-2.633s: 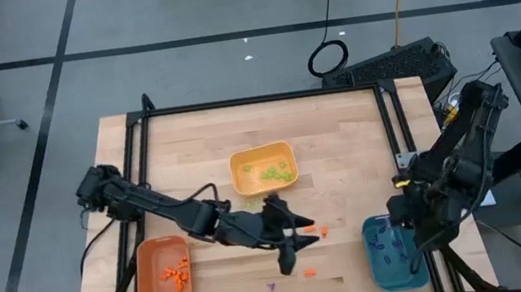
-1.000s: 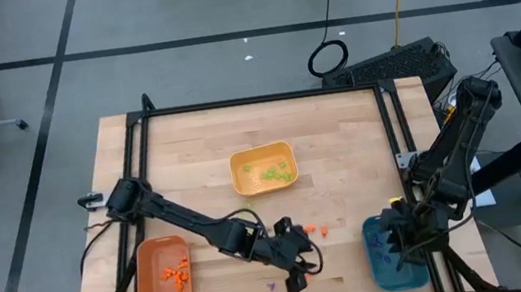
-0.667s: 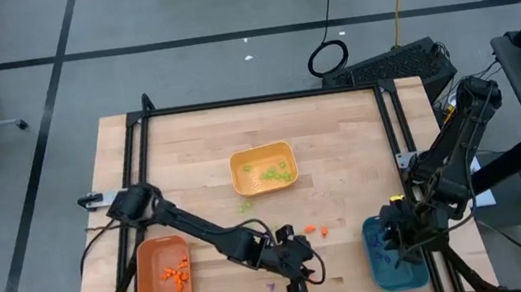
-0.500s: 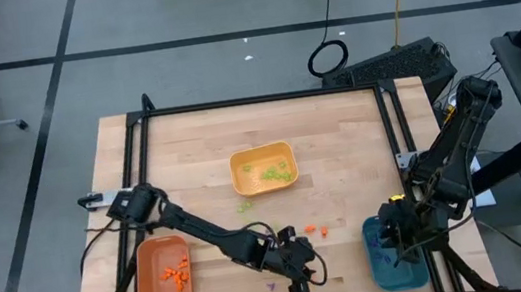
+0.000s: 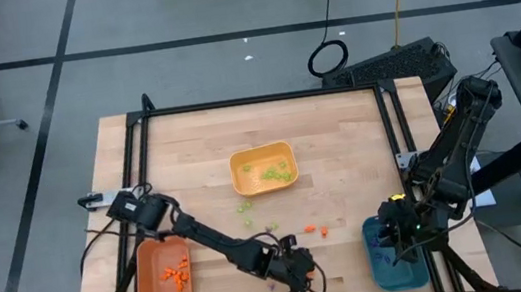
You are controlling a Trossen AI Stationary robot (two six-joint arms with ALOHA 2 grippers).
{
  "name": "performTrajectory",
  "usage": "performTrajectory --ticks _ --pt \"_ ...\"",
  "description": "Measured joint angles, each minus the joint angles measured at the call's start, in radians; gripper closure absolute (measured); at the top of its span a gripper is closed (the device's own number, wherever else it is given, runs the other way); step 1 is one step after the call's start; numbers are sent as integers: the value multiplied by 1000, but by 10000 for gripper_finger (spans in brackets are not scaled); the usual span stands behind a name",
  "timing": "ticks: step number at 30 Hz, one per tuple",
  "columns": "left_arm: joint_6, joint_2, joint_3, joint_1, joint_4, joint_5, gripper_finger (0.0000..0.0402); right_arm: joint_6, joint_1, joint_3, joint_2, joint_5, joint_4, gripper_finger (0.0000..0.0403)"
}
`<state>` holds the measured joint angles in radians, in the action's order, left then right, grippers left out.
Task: Sort Halloween decoration
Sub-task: Put the orange skeleton toy into the orange bin
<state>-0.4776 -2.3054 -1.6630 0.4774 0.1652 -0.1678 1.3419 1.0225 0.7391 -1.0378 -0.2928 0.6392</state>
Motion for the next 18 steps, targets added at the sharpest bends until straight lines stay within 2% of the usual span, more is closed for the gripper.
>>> performTrajectory --ticks 7,10,13,18 --pt "16 -20 0 9 -1 -5 211 -12 0 0 0 0 0 285" --pt "23 -26 -1 10 -1 -24 223 -12 0 0 0 0 0 285" --pt "44 -26 -1 9 9 -27 255 -14 0 0 0 0 0 285" --pt "62 -26 -3 4 54 -9 341 -18 0 0 0 -1 1 285"
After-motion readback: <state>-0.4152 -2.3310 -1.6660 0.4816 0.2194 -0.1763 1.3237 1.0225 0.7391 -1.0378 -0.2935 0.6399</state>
